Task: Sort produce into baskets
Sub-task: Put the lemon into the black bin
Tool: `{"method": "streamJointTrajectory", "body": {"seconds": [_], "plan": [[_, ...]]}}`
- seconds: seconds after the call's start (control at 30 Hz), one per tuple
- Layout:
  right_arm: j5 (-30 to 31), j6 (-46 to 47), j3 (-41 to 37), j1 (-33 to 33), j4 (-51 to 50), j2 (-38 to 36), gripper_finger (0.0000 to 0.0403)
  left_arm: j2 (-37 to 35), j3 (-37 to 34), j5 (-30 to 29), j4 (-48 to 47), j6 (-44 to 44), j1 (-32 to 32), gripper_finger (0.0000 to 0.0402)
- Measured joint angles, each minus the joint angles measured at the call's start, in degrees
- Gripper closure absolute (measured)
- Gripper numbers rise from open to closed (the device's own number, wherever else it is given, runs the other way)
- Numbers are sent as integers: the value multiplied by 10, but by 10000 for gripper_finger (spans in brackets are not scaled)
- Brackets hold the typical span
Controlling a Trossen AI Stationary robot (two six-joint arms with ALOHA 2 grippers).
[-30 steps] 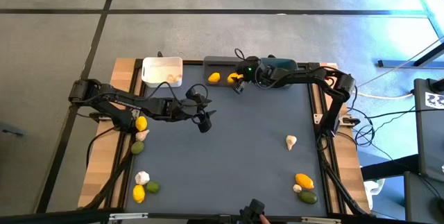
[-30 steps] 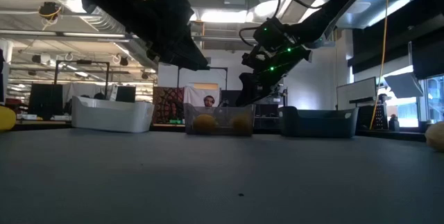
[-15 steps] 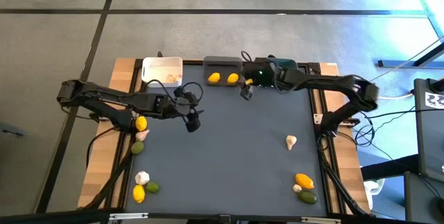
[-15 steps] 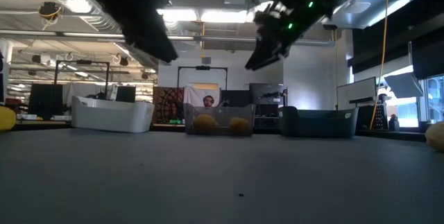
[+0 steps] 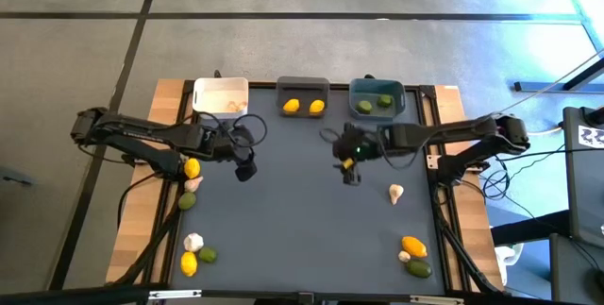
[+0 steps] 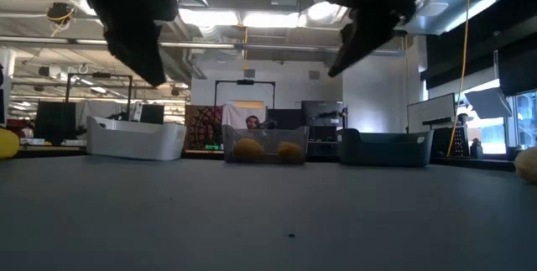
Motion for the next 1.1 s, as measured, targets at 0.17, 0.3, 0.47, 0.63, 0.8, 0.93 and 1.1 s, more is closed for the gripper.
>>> {"method": "streamJointTrajectory", "body": {"seconds": [0.17,0.3,0.47,0.63,0.8,0.93,1.1], "plan": [[34,29,0,54,-26,0,146,0,26,4,-93,-71,0,176],[54,35,0,76,-34,0,146,4,33,26,-144,-107,1,176],[57,35,0,78,-35,0,146,36,33,85,-215,-136,12,176],[57,35,0,77,-40,0,146,85,33,113,-294,-144,25,176],[57,35,0,77,-45,0,146,128,33,130,-341,-144,39,176],[57,35,0,77,-44,0,146,165,33,154,-371,-125,50,176],[57,35,0,77,-43,0,146,219,33,175,-398,-87,65,176]]}}
